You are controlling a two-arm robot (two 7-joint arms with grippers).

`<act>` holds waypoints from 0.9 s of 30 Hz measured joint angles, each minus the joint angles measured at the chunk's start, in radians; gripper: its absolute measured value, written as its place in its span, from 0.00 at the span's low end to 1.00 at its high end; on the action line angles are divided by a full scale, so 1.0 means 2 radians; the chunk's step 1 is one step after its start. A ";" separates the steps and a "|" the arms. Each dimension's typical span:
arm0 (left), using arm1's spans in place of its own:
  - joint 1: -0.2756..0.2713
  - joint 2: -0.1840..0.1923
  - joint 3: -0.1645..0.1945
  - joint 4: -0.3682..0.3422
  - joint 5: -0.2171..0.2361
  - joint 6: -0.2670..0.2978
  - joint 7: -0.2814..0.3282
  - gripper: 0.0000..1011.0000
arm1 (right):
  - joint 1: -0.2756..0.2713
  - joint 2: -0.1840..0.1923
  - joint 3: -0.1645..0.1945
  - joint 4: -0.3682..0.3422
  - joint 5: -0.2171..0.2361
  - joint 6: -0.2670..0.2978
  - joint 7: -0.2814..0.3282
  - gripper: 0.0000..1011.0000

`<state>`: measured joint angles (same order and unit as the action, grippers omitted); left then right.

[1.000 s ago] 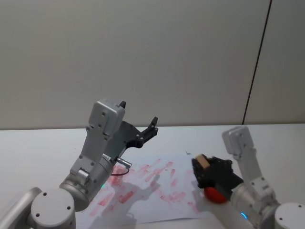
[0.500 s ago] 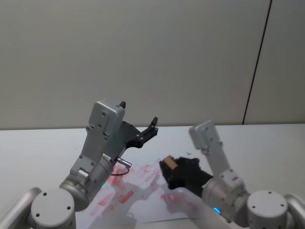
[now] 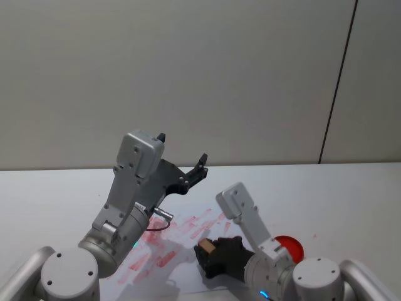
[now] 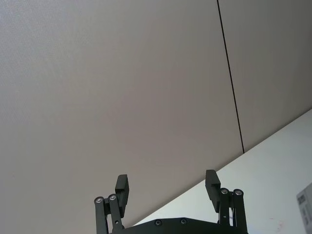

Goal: Use the one hand to pick up the stamp and affix it onto the A4 paper.

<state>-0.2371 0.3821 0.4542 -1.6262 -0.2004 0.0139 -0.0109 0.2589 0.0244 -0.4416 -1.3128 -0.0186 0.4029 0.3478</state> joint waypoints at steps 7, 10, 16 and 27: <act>0.000 0.000 0.000 0.000 0.000 0.000 0.000 0.99 | 0.006 -0.007 -0.004 0.018 -0.007 0.004 -0.001 0.22; 0.000 0.000 0.000 0.000 0.000 0.000 0.000 0.99 | 0.008 -0.008 -0.006 0.023 -0.008 0.005 -0.002 0.22; 0.000 0.000 0.000 0.000 0.000 0.000 0.000 0.99 | 0.009 -0.010 -0.006 0.026 -0.007 0.003 -0.003 0.22; 0.000 0.000 0.000 0.000 0.000 0.000 0.000 0.99 | 0.002 -0.004 0.001 -0.016 0.025 -0.002 -0.001 0.22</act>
<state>-0.2371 0.3821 0.4542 -1.6262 -0.2004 0.0139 -0.0109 0.2625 0.0172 -0.4394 -1.3451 0.0323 0.3983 0.3456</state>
